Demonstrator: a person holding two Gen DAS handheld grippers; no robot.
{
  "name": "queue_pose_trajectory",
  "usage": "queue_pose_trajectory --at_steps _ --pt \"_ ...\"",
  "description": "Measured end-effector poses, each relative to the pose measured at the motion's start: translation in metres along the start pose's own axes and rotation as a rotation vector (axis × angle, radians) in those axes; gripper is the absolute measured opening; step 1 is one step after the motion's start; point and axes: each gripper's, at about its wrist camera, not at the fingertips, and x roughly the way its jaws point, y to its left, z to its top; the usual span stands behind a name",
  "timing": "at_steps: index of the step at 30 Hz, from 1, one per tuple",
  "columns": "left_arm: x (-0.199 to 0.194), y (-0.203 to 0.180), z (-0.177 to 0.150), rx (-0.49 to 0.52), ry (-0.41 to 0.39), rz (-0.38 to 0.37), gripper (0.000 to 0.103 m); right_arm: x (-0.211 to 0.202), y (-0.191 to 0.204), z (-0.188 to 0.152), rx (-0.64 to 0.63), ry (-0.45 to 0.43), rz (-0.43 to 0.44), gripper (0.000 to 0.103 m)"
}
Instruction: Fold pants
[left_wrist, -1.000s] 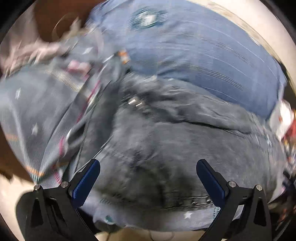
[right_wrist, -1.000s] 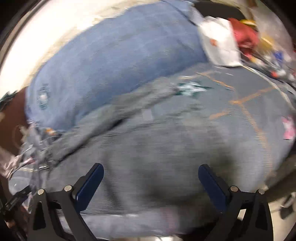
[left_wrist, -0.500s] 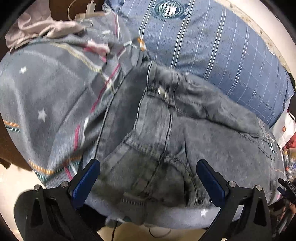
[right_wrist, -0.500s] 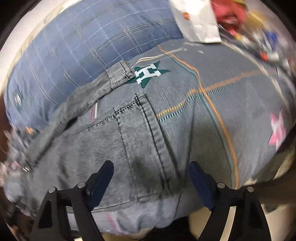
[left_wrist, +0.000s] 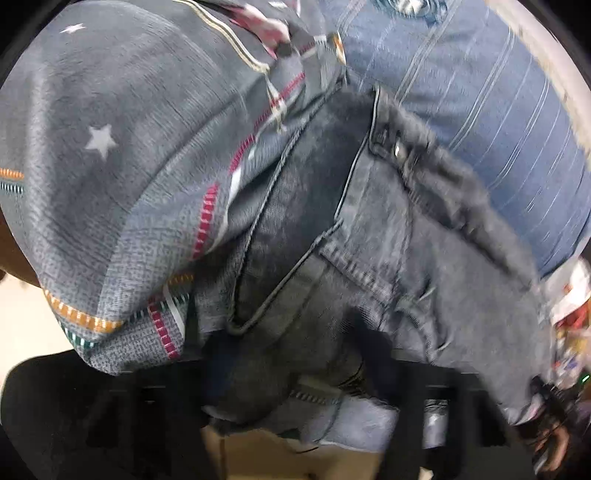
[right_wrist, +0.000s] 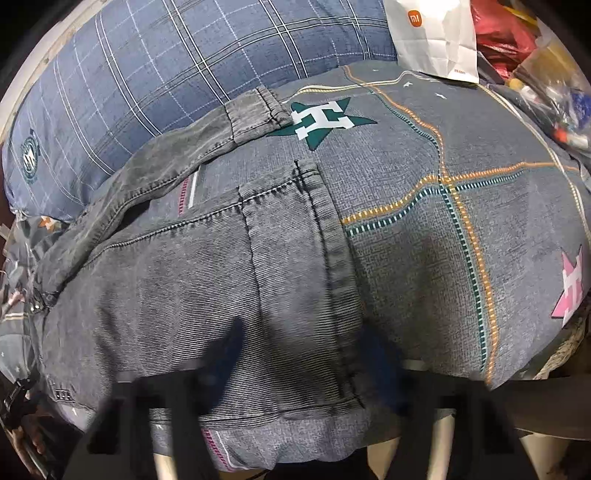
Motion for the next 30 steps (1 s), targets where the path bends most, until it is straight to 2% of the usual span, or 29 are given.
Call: queue_pose_trajectory --at_steps 2,3,5,6,8,10,12,13,14,15,16,18,19,20,23,24,25,27,30 --pt "0.001 -0.005 0.0 0.035 -0.002 0.029 0.04 0.003 0.003 0.0 -0.029 0.014 -0.018 0.035" --pt "0.002 -0.007 0.001 0.045 0.005 0.041 0.038 0.002 0.004 0.0 -0.039 0.019 -0.022 0.029" --pt "0.005 -0.013 0.007 0.065 0.011 0.076 0.023 0.002 0.01 0.0 -0.066 0.014 -0.033 0.021" --pt "0.008 -0.019 0.014 0.077 0.016 0.098 0.009 -0.003 0.015 0.0 -0.093 -0.003 -0.047 0.015" --pt "0.011 -0.027 0.022 0.103 0.03 0.115 0.008 -0.02 0.025 0.001 -0.141 -0.051 -0.077 0.012" --pt "0.003 -0.035 0.023 0.145 0.003 0.161 0.007 -0.05 0.036 0.0 -0.198 -0.145 -0.149 0.011" --pt "0.001 -0.044 0.026 0.163 -0.017 0.185 0.007 -0.059 0.034 -0.003 -0.211 -0.151 -0.154 0.012" --pt "0.0 -0.046 0.025 0.163 -0.019 0.195 0.008 -0.052 0.031 -0.005 -0.215 -0.111 -0.158 0.014" --pt "0.001 -0.049 0.024 0.17 -0.013 0.206 0.008 -0.025 0.022 -0.008 -0.227 0.001 -0.19 0.023" --pt "0.001 -0.056 0.023 0.19 0.0 0.228 0.011 -0.005 0.017 -0.011 -0.234 0.074 -0.227 0.052" --pt "0.005 -0.058 0.024 0.209 0.004 0.245 0.011 0.009 0.01 -0.015 -0.239 0.111 -0.25 0.065" --pt "0.007 -0.061 0.024 0.227 -0.012 0.251 0.012 0.002 0.0 -0.016 -0.187 0.066 -0.169 0.066" --pt "0.003 -0.067 0.024 0.237 -0.033 0.246 0.015 -0.01 -0.007 -0.012 -0.128 0.026 -0.094 0.066" --pt "-0.005 -0.074 0.025 0.243 -0.063 0.248 0.017 -0.019 -0.01 -0.009 -0.098 -0.007 -0.063 0.067" --pt "-0.028 -0.096 0.033 0.278 -0.165 0.217 0.035 -0.046 -0.012 0.019 -0.047 -0.113 0.005 0.074" --pt "-0.033 -0.102 0.036 0.291 -0.192 0.197 0.046 -0.045 -0.008 0.027 -0.05 -0.128 0.03 0.074" --pt "-0.035 -0.112 0.038 0.306 -0.215 0.17 0.054 -0.046 -0.004 0.036 -0.053 -0.138 0.054 0.074" --pt "-0.025 -0.128 0.043 0.344 -0.222 0.132 0.055 -0.029 0.006 0.061 -0.057 -0.137 0.086 0.074" --pt "-0.001 -0.141 0.037 0.382 -0.183 0.109 0.055 0.008 0.014 0.078 -0.083 -0.083 0.052 0.073"
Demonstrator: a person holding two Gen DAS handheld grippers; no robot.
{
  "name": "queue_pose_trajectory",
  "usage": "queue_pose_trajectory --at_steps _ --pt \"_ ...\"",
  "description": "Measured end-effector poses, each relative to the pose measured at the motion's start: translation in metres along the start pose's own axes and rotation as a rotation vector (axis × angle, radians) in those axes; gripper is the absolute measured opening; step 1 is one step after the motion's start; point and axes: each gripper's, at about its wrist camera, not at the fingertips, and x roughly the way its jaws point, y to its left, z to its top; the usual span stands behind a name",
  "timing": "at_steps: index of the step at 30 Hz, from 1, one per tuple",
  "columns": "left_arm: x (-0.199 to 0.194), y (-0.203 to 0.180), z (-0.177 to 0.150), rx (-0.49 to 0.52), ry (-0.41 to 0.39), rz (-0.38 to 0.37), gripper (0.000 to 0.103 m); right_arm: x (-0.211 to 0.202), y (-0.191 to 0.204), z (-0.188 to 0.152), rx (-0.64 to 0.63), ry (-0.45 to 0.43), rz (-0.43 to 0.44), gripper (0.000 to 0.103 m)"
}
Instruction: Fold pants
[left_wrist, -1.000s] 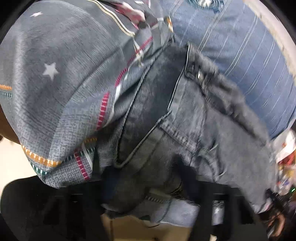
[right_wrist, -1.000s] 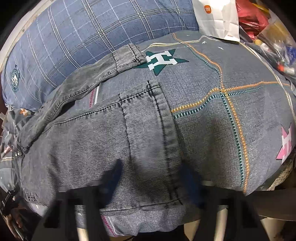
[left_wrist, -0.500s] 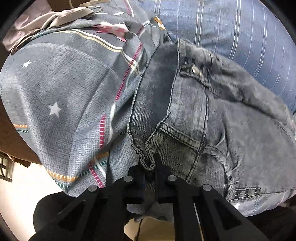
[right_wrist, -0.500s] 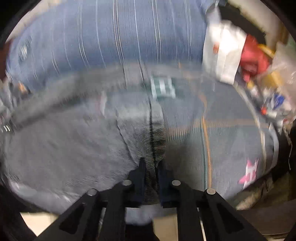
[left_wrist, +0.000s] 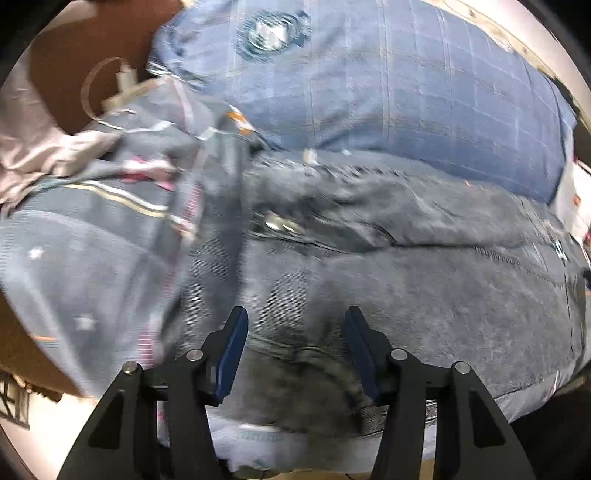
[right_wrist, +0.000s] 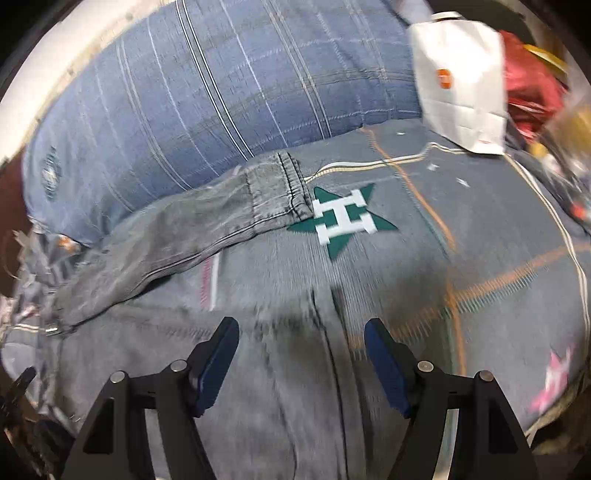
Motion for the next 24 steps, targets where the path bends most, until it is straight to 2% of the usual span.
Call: queue_pose_trajectory --at_steps 1,2,3,4,5,6,8,9,11,12,13,17,20,22,23,24 --pt "0.014 -0.003 -0.003 0.004 0.036 0.002 0.055 0.013 0.003 0.002 -0.008 0.03 0.003 0.054" --pt "0.023 -0.004 -0.01 0.011 0.071 0.006 0.055 0.028 0.007 0.003 -0.036 0.078 -0.022 0.03" --pt "0.043 -0.003 -0.015 0.019 0.129 0.031 0.056 0.029 0.013 0.002 -0.069 0.074 -0.061 0.015" --pt "0.056 0.0 -0.02 0.008 0.159 0.041 0.061 0.026 0.021 0.001 -0.103 0.05 -0.107 0.015" --pt "0.051 0.006 -0.021 -0.033 0.103 0.018 0.064 0.015 0.029 0.001 -0.146 -0.011 -0.186 0.015" --pt "0.049 0.009 -0.022 -0.042 0.109 0.017 0.068 0.011 0.034 0.001 -0.16 -0.032 -0.21 0.015" --pt "0.051 0.009 -0.017 -0.022 0.119 0.013 0.068 0.03 0.037 0.0 -0.185 0.058 -0.237 0.021" --pt "0.05 0.008 -0.013 -0.011 0.122 0.015 0.068 0.04 0.038 -0.002 -0.209 0.114 -0.253 0.032" --pt "0.036 0.011 -0.002 0.005 0.087 0.023 0.068 0.027 0.038 0.002 -0.201 0.057 -0.263 0.049" --pt "0.03 0.013 0.006 0.003 0.057 0.025 0.068 0.015 0.035 0.007 -0.155 0.017 -0.242 0.07" --pt "0.027 0.018 0.016 -0.009 0.031 0.021 0.068 0.002 0.03 0.014 -0.11 -0.029 -0.211 0.077" --pt "0.037 0.041 0.067 -0.09 -0.014 0.02 0.069 -0.007 0.028 0.048 -0.059 -0.09 -0.126 0.077" --pt "0.072 0.05 0.101 -0.135 -0.001 0.028 0.069 0.028 0.03 0.088 -0.047 -0.049 -0.13 0.076" --pt "0.09 0.053 0.114 -0.151 0.019 0.034 0.069 0.054 0.03 0.104 -0.048 -0.014 -0.147 0.068" --pt "0.098 0.053 0.118 -0.151 0.022 0.04 0.069 0.075 0.031 0.108 -0.06 0.032 -0.154 0.065" --pt "0.106 0.056 0.116 -0.146 0.028 0.056 0.069 0.089 0.032 0.111 -0.071 0.07 -0.147 0.046"
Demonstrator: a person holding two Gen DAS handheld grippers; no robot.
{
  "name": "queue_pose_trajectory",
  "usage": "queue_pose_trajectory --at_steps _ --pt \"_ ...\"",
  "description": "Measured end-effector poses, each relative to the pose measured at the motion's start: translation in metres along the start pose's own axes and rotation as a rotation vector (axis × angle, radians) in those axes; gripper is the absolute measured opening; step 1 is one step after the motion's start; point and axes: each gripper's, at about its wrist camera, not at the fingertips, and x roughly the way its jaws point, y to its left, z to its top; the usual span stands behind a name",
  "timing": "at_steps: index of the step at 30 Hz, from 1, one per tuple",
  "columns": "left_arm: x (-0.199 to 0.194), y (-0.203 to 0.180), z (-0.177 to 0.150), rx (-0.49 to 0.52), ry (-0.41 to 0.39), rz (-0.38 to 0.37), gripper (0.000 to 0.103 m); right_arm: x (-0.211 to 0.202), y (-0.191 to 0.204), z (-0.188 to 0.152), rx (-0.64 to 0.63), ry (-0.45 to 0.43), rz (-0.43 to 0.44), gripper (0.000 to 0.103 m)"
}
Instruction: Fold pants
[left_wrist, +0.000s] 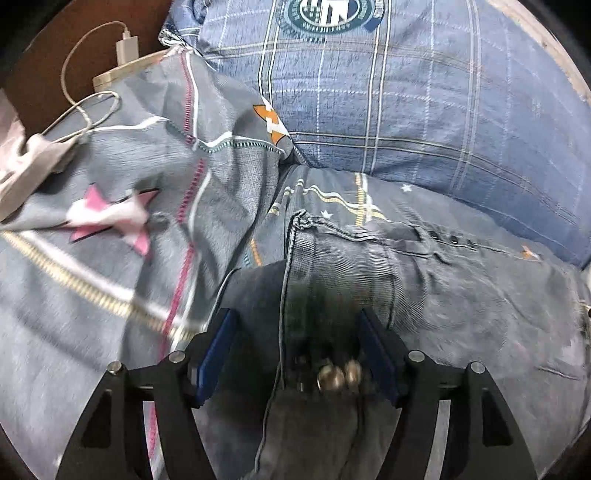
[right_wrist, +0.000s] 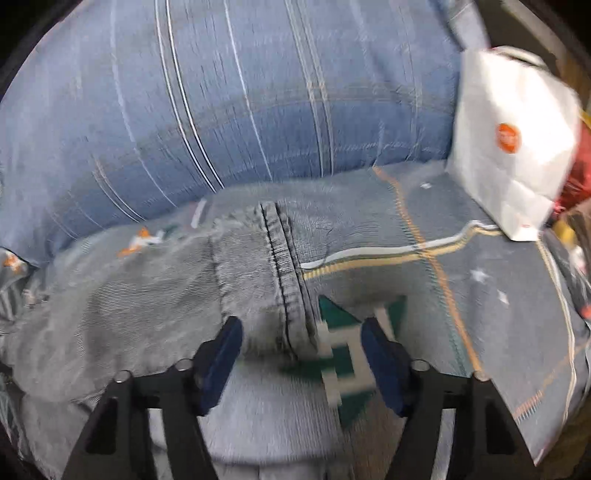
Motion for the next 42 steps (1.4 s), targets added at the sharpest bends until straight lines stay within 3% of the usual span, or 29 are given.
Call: queue_pose_trajectory --at_steps 1,2,3,10,12,13,14,16,17,19,21,23,26,29,33,38,42 --pt "0.01 -0.002 0.002 0.01 0.012 0.025 0.069 0.013 0.007 -0.001 -0.028 0.055 -0.011 0.026" --pt "0.017 -0.003 0.003 0.015 0.025 0.038 0.07 0.013 0.013 0.0 -0.062 0.034 -0.046 0.025" --pt "0.023 -0.004 0.002 0.019 0.041 0.051 0.07 0.009 0.017 -0.001 -0.076 0.031 -0.059 0.014" --pt "0.043 0.0 0.0 0.021 0.075 0.065 0.073 -0.063 0.028 -0.023 -0.173 -0.091 -0.174 0.014" --pt "0.043 0.001 0.002 0.021 0.081 0.064 0.073 -0.056 0.023 -0.028 -0.175 -0.049 -0.195 0.015" --pt "0.038 -0.001 0.0 0.021 0.083 0.066 0.073 -0.041 0.022 -0.036 -0.189 0.01 -0.201 0.019" --pt "0.034 -0.002 0.0 0.024 0.087 0.07 0.073 -0.011 0.018 -0.048 -0.216 0.139 -0.19 0.024" --pt "0.02 -0.001 0.0 0.037 0.082 0.074 0.073 -0.016 0.013 -0.051 -0.207 0.06 -0.166 0.035" --pt "0.012 0.0 0.001 0.045 0.067 0.072 0.073 -0.028 0.004 -0.045 -0.133 0.037 -0.127 0.041" --pt "-0.006 0.003 0.007 0.045 0.02 0.052 0.073 -0.047 -0.004 -0.033 -0.069 -0.028 -0.034 0.061" --pt "-0.018 0.008 0.019 0.024 -0.023 0.026 0.073 -0.064 -0.007 -0.014 -0.046 -0.105 -0.026 0.067" --pt "-0.018 0.009 0.032 0.015 -0.031 0.003 0.073 -0.061 -0.005 0.008 -0.038 -0.129 0.021 0.068" --pt "0.005 0.015 0.05 -0.028 0.061 -0.101 0.073 -0.041 0.0 0.032 -0.03 -0.105 0.048 0.068" --pt "0.023 0.026 0.063 -0.09 0.121 -0.148 0.073 -0.006 0.011 0.045 -0.042 -0.071 0.055 0.068" --pt "0.027 0.021 0.077 -0.063 0.104 -0.16 0.073 0.007 0.019 0.04 -0.066 -0.06 0.055 0.068" --pt "0.041 0.014 0.085 -0.073 0.163 -0.189 0.07 0.011 0.013 0.046 -0.048 -0.06 0.073 0.068" --pt "0.059 0.016 0.081 -0.102 0.295 -0.221 0.068 0.007 0.009 0.049 -0.062 -0.056 0.062 0.068"
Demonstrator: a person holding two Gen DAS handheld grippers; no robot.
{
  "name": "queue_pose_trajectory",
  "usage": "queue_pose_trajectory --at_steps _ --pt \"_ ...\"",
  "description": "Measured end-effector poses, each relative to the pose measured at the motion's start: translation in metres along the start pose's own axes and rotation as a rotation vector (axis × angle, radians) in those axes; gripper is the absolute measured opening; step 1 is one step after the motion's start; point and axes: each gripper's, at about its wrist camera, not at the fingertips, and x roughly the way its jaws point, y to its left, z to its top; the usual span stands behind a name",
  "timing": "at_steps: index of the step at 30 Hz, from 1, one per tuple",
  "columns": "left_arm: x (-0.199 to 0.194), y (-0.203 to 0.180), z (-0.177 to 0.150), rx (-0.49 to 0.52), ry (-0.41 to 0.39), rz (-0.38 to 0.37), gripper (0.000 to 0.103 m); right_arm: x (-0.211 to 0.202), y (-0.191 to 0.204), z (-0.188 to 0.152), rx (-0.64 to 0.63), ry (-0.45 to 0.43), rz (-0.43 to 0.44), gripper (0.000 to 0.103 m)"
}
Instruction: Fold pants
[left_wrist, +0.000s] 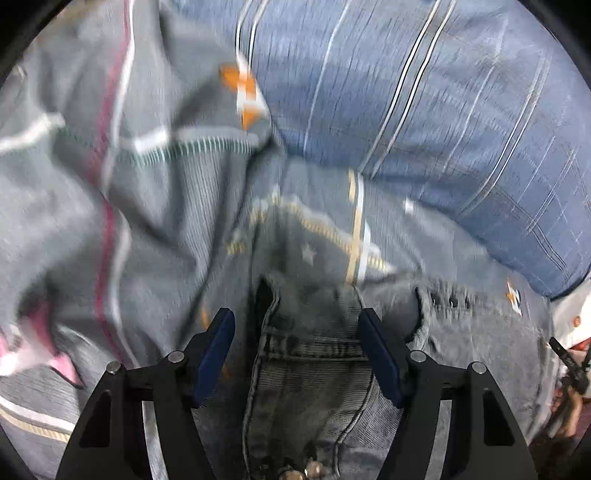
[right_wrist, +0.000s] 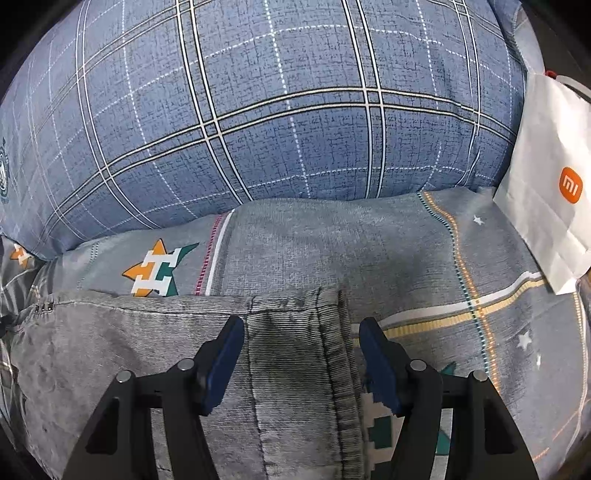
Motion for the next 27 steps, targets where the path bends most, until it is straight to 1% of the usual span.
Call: queue_pose_trajectory --at_steps 3,6,7,8,9,10,11,12,13,15,16,17,18,20,21,22,23,24,27 --pt "0.014 0.007 0.009 -0.048 0.101 -0.037 0.068 0.001 -0.003 0.001 0.011 0.01 0.001 0.068" --pt "0.033 0.017 0.025 -0.145 0.202 -0.135 0.068 0.004 -0.003 0.0 0.017 0.026 0.013 0.068" --pt "0.038 0.02 0.029 -0.172 0.217 -0.148 0.061 0.006 -0.002 0.0 0.019 0.03 0.016 0.068" --pt "0.042 0.019 0.032 -0.174 0.228 -0.162 0.053 0.007 -0.002 0.002 0.021 0.032 0.016 0.068" --pt "0.043 0.017 0.034 -0.166 0.229 -0.177 0.035 0.009 -0.002 0.004 0.026 0.032 0.016 0.068" --pt "0.042 0.013 0.035 -0.151 0.218 -0.186 0.025 0.01 -0.003 0.006 0.033 0.031 0.021 0.068" --pt "0.038 0.009 0.036 -0.128 0.192 -0.171 0.018 0.011 -0.004 0.009 0.043 0.031 0.028 0.068" --pt "0.032 0.004 0.037 -0.102 0.155 -0.151 0.009 0.011 -0.005 0.011 0.051 0.026 0.028 0.068" --pt "0.022 -0.002 0.039 -0.067 0.096 -0.136 0.005 0.011 -0.006 0.012 0.054 0.022 0.028 0.068" --pt "0.009 -0.008 0.039 -0.035 0.016 -0.125 0.004 0.012 -0.007 0.013 0.059 0.017 0.033 0.068" --pt "-0.005 -0.018 0.036 0.021 -0.056 -0.099 0.004 0.013 -0.008 0.012 0.061 0.019 0.033 0.068" --pt "-0.013 -0.024 0.033 0.062 -0.098 -0.084 0.004 0.014 -0.009 0.012 0.066 0.021 0.034 0.068" --pt "-0.025 -0.034 0.027 0.13 -0.166 -0.05 0.004 0.015 -0.011 0.011 0.073 0.023 0.038 0.068" --pt "-0.033 -0.047 0.018 0.215 -0.254 0.001 0.004 0.018 -0.017 0.011 0.093 0.023 0.039 0.068" --pt "-0.03 -0.051 0.015 0.231 -0.269 0.016 0.004 0.019 -0.019 0.011 0.107 0.027 0.044 0.068" --pt "-0.021 -0.047 0.021 0.225 -0.248 0.015 0.004 0.021 -0.022 0.012 0.126 0.036 0.06 0.068" --pt "-0.01 -0.041 0.026 0.202 -0.206 0.01 0.004 0.022 -0.022 0.012 0.13 0.041 0.072 0.068" --pt "-0.003 -0.037 0.029 0.178 -0.181 0.011 0.004 0.022 -0.021 0.013 0.123 0.052 0.083 0.068" --pt "0.01 -0.027 0.03 0.144 -0.143 0.01 0.004 0.024 -0.017 0.017 0.087 0.057 0.067 0.068"
